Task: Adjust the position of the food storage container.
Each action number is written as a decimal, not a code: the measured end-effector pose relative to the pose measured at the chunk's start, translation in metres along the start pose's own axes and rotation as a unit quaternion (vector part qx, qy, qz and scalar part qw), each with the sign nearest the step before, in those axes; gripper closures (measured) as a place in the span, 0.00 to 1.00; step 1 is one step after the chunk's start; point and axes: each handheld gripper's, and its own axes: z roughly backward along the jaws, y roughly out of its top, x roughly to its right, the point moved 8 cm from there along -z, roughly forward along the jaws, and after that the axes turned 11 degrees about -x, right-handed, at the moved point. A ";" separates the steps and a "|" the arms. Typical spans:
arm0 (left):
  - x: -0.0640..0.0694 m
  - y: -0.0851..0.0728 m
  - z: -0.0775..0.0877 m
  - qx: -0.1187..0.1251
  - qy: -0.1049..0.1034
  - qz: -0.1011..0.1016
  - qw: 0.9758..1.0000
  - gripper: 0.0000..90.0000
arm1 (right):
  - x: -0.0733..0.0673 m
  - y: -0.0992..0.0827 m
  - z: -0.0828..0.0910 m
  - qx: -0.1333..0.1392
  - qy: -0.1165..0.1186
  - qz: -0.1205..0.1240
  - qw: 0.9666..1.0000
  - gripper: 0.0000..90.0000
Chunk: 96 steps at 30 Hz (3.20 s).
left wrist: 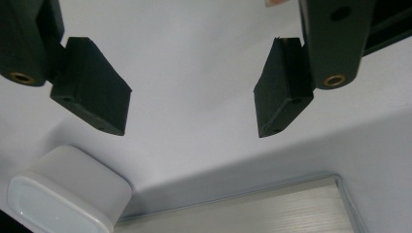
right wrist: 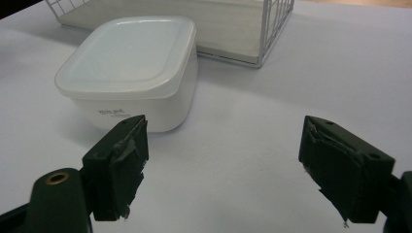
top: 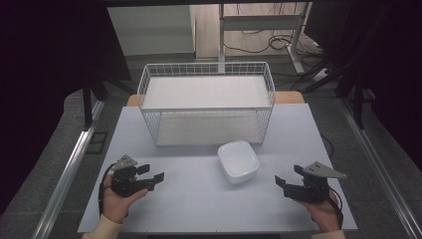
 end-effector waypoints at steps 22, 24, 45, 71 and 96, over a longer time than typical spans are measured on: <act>0.007 -0.006 -0.003 -0.013 0.000 -0.022 1.000 0.32 | -0.009 0.000 -0.005 -0.024 0.009 0.009 1.000 0.22; 0.007 -0.006 -0.002 -0.010 0.000 -0.021 1.000 0.32 | -0.009 0.001 -0.004 -0.023 0.010 0.009 1.000 0.22; 0.011 -0.005 0.000 -0.010 -0.008 -0.022 1.000 0.31 | -0.016 0.029 0.001 -0.025 0.020 0.011 0.999 0.32; 0.012 -0.006 0.002 -0.007 -0.005 -0.015 1.000 0.31 | -0.025 0.073 -0.018 -0.056 0.031 0.011 0.998 0.43; 0.011 -0.007 0.002 -0.005 -0.003 -0.008 1.000 0.31 | -0.023 0.093 -0.070 -0.106 0.021 0.033 0.994 0.79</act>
